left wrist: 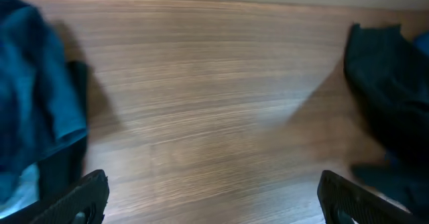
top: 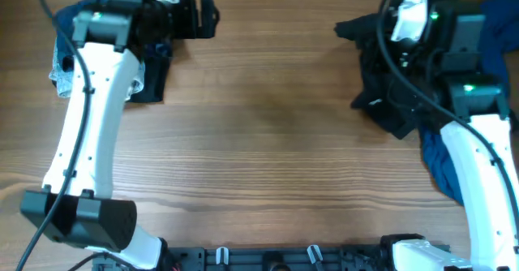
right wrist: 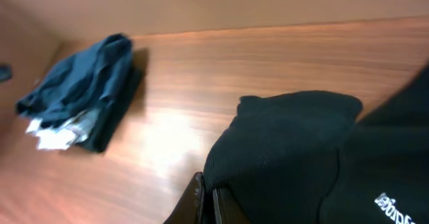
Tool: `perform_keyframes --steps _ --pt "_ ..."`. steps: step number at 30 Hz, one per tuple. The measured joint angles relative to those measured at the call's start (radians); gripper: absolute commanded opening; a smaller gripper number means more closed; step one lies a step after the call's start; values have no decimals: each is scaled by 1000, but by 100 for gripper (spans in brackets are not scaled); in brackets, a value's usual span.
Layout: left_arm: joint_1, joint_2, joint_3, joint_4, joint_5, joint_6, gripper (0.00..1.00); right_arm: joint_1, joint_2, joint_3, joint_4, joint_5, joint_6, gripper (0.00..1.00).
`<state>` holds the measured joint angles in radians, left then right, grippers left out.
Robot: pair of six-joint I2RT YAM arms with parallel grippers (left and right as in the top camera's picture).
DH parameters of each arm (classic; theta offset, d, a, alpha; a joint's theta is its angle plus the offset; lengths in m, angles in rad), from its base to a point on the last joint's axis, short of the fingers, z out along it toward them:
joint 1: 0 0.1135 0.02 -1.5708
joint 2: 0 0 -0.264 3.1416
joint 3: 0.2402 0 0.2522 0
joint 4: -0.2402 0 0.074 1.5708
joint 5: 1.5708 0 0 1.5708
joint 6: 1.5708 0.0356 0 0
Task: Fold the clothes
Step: 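Pull the black t-shirt leftward onto the open table with the right gripper, then reach the left gripper to the t-shirt's near edge and grasp it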
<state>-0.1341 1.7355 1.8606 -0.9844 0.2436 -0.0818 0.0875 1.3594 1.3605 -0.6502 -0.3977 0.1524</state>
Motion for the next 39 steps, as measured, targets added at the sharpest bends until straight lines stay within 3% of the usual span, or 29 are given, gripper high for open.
perform_keyframes --steps 6,15,20,24,28,33,39 --pt "80 -10 0 -49 0 -6 100 146 0 50 -13 11 18 4" --pt "109 -10 0 -73 0 -6 100 415 0 264 -90 15 26 4" --pt "119 -10 0 -83 0 -6 100 485 -10 393 -156 13 18 4" --pt "136 -10 0 -83 0 -6 100 486 -55 453 -158 55 2 4" --pt "153 -10 0 -92 0 -6 100 444 -132 469 -227 277 0 4" --pt "154 -10 0 -114 13 -6 100 231 -118 473 -343 454 11 4" --pt "122 -8 0 -253 73 12 98 17 49 473 -356 388 13 4"
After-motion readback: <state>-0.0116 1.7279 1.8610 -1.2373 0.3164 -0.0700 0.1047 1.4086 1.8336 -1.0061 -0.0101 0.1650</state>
